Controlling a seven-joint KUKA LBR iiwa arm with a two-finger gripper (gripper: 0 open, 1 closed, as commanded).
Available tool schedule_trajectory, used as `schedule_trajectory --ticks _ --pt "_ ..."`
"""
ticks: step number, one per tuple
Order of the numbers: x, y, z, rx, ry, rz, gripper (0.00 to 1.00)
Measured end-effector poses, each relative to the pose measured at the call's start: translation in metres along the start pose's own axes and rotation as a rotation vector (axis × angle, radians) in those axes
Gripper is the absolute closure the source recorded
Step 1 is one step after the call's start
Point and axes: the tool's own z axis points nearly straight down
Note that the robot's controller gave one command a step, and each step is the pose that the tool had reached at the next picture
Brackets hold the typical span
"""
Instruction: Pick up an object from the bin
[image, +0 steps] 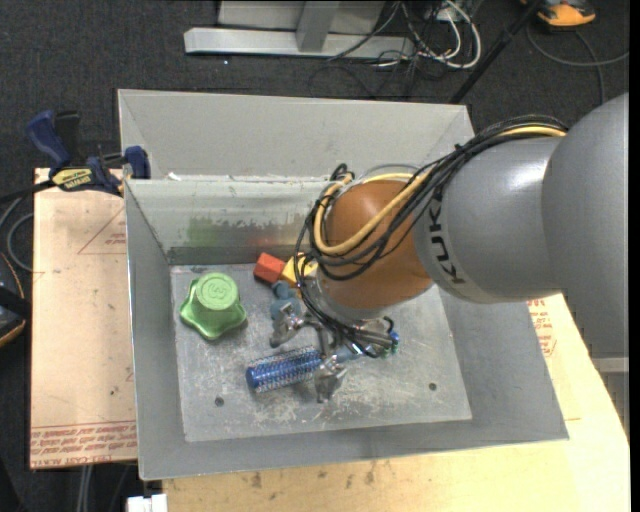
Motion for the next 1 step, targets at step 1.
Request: schedule_trajectory --ticks 1 --pt "0.0149 -0.0065 -0.0193 0.001 0.001 0.006 0.00"
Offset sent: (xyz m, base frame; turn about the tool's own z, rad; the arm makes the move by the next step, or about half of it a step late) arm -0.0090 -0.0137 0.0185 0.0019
